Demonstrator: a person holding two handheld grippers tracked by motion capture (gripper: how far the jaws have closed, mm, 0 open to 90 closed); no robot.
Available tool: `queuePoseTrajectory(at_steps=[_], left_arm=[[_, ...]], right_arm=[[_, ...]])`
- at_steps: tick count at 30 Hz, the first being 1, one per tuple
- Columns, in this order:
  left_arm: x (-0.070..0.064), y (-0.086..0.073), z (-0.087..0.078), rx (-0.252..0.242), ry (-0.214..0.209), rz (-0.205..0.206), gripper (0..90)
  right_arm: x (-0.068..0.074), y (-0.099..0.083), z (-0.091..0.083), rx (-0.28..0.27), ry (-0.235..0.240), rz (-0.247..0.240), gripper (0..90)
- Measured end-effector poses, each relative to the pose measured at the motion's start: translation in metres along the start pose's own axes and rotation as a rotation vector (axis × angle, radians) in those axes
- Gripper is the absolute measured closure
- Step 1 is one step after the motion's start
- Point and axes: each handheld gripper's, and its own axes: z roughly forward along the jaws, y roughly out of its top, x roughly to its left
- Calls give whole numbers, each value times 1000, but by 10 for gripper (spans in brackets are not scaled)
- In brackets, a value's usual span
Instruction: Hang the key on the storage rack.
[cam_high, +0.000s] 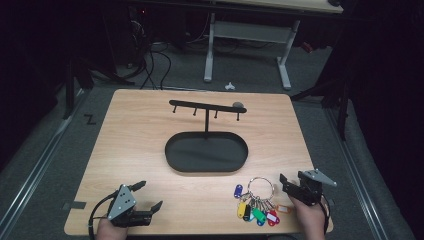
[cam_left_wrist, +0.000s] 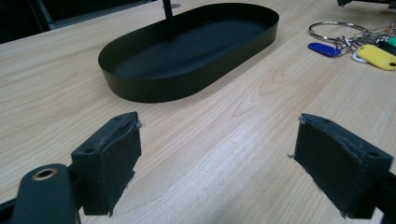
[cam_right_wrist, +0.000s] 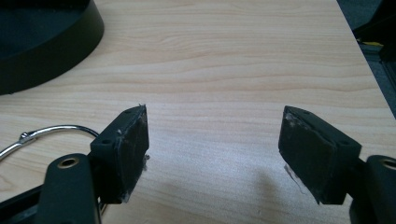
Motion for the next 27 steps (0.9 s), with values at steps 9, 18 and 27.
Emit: queuePoseTrajectory(at_steps=[9, 18, 27], left_arm=[[-1, 2, 4, 5, -5, 5, 151], [0, 3, 7, 4, -2, 0, 150], [3, 5, 10, -2, 17, 0, 151]], right_arm=[[-1, -1, -1, 9, 45, -6, 253], [8, -2, -3, 9, 77, -66, 245], [23, 6, -5, 40, 138, -132, 210]])
